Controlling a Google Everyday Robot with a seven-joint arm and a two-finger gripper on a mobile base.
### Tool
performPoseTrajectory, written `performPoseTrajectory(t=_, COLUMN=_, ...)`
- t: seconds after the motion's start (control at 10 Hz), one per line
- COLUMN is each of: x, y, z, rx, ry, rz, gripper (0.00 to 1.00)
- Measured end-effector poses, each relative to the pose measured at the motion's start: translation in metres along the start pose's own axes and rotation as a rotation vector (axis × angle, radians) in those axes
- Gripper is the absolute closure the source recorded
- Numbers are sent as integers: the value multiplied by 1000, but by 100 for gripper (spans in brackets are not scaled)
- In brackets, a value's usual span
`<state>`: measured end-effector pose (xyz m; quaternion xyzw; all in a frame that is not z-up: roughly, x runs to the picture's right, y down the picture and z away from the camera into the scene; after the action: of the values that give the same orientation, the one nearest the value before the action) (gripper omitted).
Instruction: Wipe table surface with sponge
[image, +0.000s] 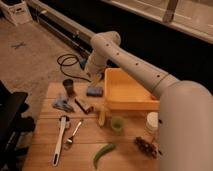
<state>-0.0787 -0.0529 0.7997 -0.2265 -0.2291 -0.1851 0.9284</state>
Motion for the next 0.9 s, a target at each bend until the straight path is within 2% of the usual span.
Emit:
performPoseTrajectory(t=0.1, x=3, y=-1, z=12, rx=-9, ry=-1, rz=25, gripper=35)
performPoseTrajectory(t=0.3, x=12, y=-1, z=21, rx=-17, ry=-47, rz=82, gripper=35)
performPoseTrajectory(t=0.5, x=11, y=2, z=27, rx=-16, ry=-78, rz=83, gripper=35)
performPoseTrajectory(t=0.9, x=10, y=2, z=27, rx=-15, ry=-75, rz=77, gripper=35)
